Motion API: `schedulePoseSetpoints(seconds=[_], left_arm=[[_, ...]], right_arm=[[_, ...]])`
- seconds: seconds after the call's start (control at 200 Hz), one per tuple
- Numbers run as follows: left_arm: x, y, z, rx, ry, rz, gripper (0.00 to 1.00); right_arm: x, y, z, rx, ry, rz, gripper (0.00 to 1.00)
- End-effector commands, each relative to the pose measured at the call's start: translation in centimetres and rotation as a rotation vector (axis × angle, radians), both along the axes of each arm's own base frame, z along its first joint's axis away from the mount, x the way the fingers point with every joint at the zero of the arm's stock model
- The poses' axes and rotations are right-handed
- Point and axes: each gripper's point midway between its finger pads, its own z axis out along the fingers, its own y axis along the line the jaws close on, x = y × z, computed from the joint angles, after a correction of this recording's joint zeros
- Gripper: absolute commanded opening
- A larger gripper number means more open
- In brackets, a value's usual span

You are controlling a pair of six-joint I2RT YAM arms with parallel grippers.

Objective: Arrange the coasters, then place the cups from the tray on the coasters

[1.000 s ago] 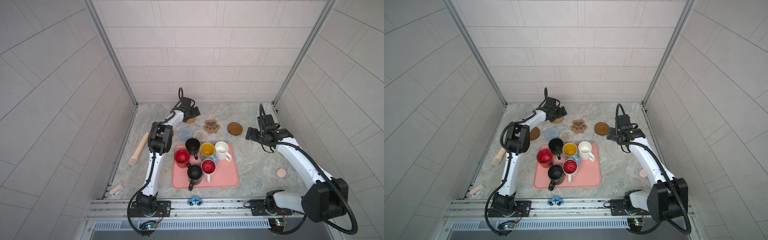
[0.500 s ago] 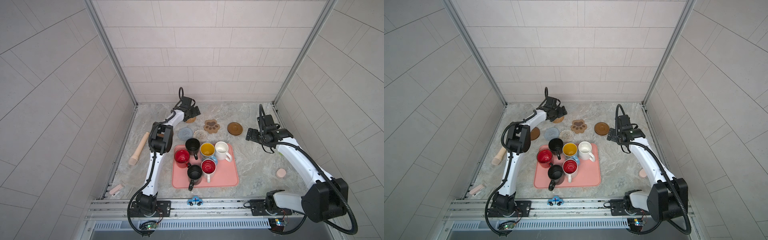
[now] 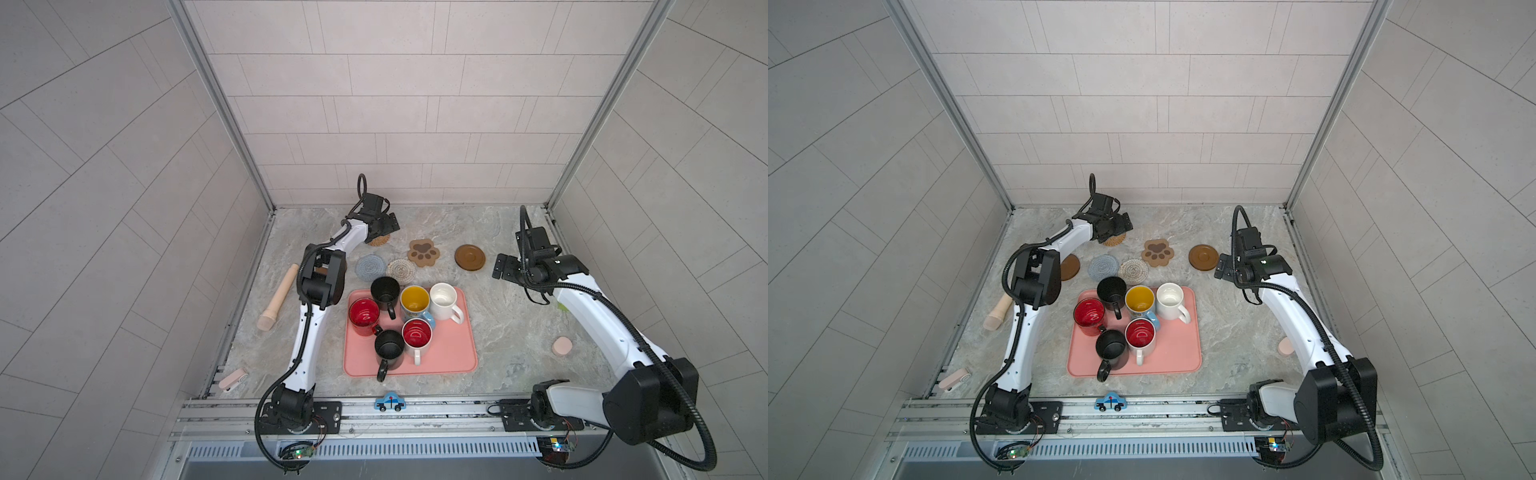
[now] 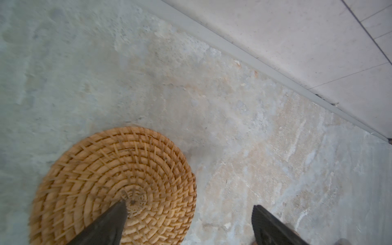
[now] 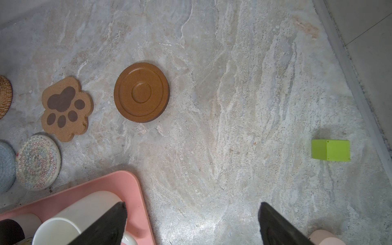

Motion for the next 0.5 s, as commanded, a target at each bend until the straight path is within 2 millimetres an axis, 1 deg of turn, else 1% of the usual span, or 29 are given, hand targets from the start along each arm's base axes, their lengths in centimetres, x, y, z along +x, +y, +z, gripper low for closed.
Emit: schedulePoseSetpoints(seconds=[0.0, 0.085, 0.22, 0.315, 0.36, 0.405, 0.495], left_arm=[[-1.9, 2.6, -3.6, 0.092, 0.124, 0.039, 1.0], [-1.8, 2.5, -3.5, 0.086, 0.117, 0.036, 1.0], [-1.6, 1.8, -3.3, 0.056, 0.107, 0.012, 1.0], [-1.5, 1.5, -2.9, 0.044, 0.099, 0.001, 1.0], [-1.4, 1.1, -2.5, 0.031, 0.088, -0.009, 1.0], [-1.0, 0.6, -1.7, 0.009, 0.065, -0.033, 1.0], [-0.5, 0.0, 0.0, -0.012, 0.023, -0.061, 1.0]], right_arm=[[-0.3, -0.6, 1.6, -0.014, -0.036, -0.031, 0.98], [-0.3, -0.6, 1.8, -0.019, -0.04, -0.031, 0.98], [-0.2, -0.6, 2.1, -0.013, -0.048, -0.035, 0.98], [-0.3, -0.6, 2.1, -0.009, -0.05, -0.037, 0.98], [-0.3, -0.6, 2.2, -0.009, -0.055, -0.036, 0.98], [-0.1, -0.6, 2.4, -0.013, -0.064, -0.031, 0.98], [0.6, -0.5, 3.6, -0.032, -0.106, 0.004, 0.98]])
